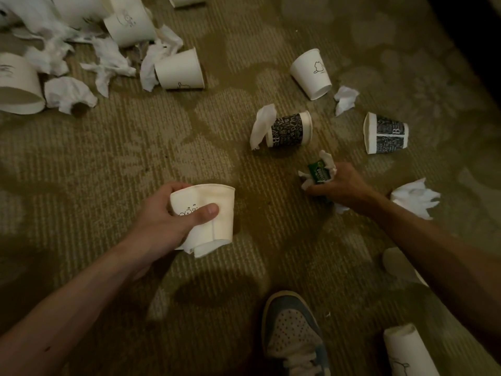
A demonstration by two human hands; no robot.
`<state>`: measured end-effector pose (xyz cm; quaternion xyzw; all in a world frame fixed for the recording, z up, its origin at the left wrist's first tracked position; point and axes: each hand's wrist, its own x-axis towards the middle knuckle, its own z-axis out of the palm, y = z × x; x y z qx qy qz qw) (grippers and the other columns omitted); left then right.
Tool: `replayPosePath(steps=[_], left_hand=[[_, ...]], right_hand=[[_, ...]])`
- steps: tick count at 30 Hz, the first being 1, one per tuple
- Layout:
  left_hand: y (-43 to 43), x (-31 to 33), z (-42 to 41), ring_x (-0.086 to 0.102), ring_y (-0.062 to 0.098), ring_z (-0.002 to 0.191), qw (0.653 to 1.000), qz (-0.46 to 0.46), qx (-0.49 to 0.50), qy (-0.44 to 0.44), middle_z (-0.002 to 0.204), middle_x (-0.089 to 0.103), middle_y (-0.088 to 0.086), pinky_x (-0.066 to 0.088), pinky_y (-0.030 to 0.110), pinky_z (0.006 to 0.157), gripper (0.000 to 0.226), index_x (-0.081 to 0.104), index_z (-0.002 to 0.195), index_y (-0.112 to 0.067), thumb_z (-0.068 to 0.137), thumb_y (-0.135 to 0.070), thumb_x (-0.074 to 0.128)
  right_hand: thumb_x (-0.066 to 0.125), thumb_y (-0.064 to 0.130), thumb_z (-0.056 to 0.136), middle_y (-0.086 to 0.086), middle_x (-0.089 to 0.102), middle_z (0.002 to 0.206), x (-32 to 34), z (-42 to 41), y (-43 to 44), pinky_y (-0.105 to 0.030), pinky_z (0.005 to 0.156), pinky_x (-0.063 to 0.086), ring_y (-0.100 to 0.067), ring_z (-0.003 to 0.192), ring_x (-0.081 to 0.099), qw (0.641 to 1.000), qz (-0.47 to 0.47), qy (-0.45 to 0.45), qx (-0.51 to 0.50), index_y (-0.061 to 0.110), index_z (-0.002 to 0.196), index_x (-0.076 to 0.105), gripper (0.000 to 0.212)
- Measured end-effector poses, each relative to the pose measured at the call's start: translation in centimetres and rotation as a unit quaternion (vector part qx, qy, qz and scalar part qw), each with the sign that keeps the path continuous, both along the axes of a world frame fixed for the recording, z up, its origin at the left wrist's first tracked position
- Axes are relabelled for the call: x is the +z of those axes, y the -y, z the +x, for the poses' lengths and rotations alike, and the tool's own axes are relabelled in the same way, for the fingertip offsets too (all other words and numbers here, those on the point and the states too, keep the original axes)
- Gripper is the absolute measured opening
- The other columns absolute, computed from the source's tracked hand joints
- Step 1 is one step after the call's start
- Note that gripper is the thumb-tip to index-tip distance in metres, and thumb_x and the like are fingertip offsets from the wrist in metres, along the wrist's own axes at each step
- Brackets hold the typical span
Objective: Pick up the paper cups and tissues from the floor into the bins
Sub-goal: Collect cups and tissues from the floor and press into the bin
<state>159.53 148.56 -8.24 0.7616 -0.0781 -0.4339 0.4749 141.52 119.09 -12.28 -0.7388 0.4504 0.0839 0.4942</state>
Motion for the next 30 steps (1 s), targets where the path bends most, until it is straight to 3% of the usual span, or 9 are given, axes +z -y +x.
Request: replayPosePath(steps=[5, 8, 11, 15, 21, 24, 28, 30], left_hand=[[0.6, 0.2, -0.8, 0.07, 0.014, 0.086, 1.0, -0.007, -0.018, 0.005, 0.097, 0.071, -0.005, 0.057, 0.03, 0.057, 0.07, 0.061, 0.113, -0.031, 0.049, -0.054, 0.079], [0.9, 0.5, -1.4, 0.07, 0.004, 0.077, 0.999, -0.012, -0.029, 0.007, 0.092, 0.071, -0.01, 0.055, 0.023, 0.052, 0.071, 0.06, 0.11, -0.035, 0.045, -0.058, 0.078], [1.1, 0.9, -1.7, 0.067, -0.006, 0.075, 0.999, -0.022, -0.042, 0.001, 0.085, 0.071, -0.023, 0.053, 0.018, 0.05, 0.066, 0.059, 0.107, -0.037, 0.047, -0.057, 0.079], [1.7, 2.2, -1.4, 0.068, -0.004, 0.077, 0.998, -0.049, -0.028, -0.021, 0.085, 0.07, -0.026, 0.053, 0.018, 0.051, 0.068, 0.06, 0.105, -0.039, 0.043, -0.058, 0.079], [0.7, 6.0, 0.1, 0.067, -0.007, 0.075, 0.996, -0.084, -0.011, 0.016, 0.084, 0.068, -0.027, 0.051, 0.015, 0.05, 0.06, 0.059, 0.106, -0.035, 0.051, -0.05, 0.077], [-1.1, 8.3, 1.7, 0.068, -0.005, 0.077, 0.995, -0.088, 0.016, 0.043, 0.084, 0.07, -0.025, 0.051, 0.014, 0.052, 0.063, 0.058, 0.108, -0.034, 0.049, -0.049, 0.078], [-4.0, 12.1, 5.4, 0.07, -0.002, 0.077, 0.983, -0.107, 0.099, 0.112, 0.084, 0.071, -0.023, 0.053, 0.019, 0.05, 0.064, 0.059, 0.108, -0.034, 0.049, -0.049, 0.079], [-5.9, 14.5, 8.0, 0.071, 0.001, 0.079, 0.97, -0.118, 0.149, 0.15, 0.088, 0.072, -0.022, 0.055, 0.022, 0.051, 0.066, 0.059, 0.11, -0.035, 0.049, -0.05, 0.08]], right_hand=[[0.085, 0.023, 0.073, 0.003, 0.068, 0.073, 0.1, -1.6, -1.7, -0.013, 0.045, 0.046, -0.001, 0.051, 0.063, 1.0, 0.003, 0.012, 0.009, 0.021, 0.085, 0.064, 0.024], [0.084, 0.027, 0.074, 0.001, 0.07, 0.073, 0.4, -2.2, -2.3, -0.02, 0.049, 0.052, -0.006, 0.057, 0.066, 1.0, 0.012, 0.009, -0.015, 0.017, 0.087, 0.064, 0.026], [0.079, 0.017, 0.081, -0.012, 0.069, 0.083, 1.3, -2.2, -3.0, -0.031, 0.059, 0.057, -0.022, 0.07, 0.066, 0.997, 0.065, 0.036, -0.033, 0.009, 0.087, 0.064, 0.018], [0.073, 0.01, 0.084, -0.01, 0.062, 0.07, 3.4, -0.4, -5.2, -0.028, 0.052, 0.05, -0.021, 0.06, 0.061, 0.978, 0.164, 0.127, -0.014, 0.003, 0.087, 0.059, 0.016], [0.069, 0.045, 0.07, 0.004, 0.057, 0.058, 7.9, 5.8, -10.0, -0.024, 0.044, 0.042, -0.01, 0.049, 0.051, 0.966, 0.202, 0.156, 0.027, 0.015, 0.088, 0.059, 0.037], [0.065, 0.059, 0.073, 0.0, 0.055, 0.055, 10.4, 10.3, -12.2, -0.026, 0.043, 0.041, -0.014, 0.048, 0.05, 0.962, 0.198, 0.186, 0.037, 0.02, 0.073, 0.059, 0.039], [0.064, 0.077, 0.069, -0.001, 0.06, 0.058, 15.8, 18.7, -14.4, -0.031, 0.052, 0.046, -0.017, 0.052, 0.056, 0.955, 0.161, 0.207, 0.142, 0.031, 0.063, 0.068, 0.046], [0.063, 0.081, 0.062, 0.001, 0.059, 0.053, 18.8, 23.4, -16.5, -0.029, 0.049, 0.046, -0.015, 0.047, 0.055, 0.94, 0.144, 0.236, 0.198, 0.029, 0.069, 0.07, 0.052]])
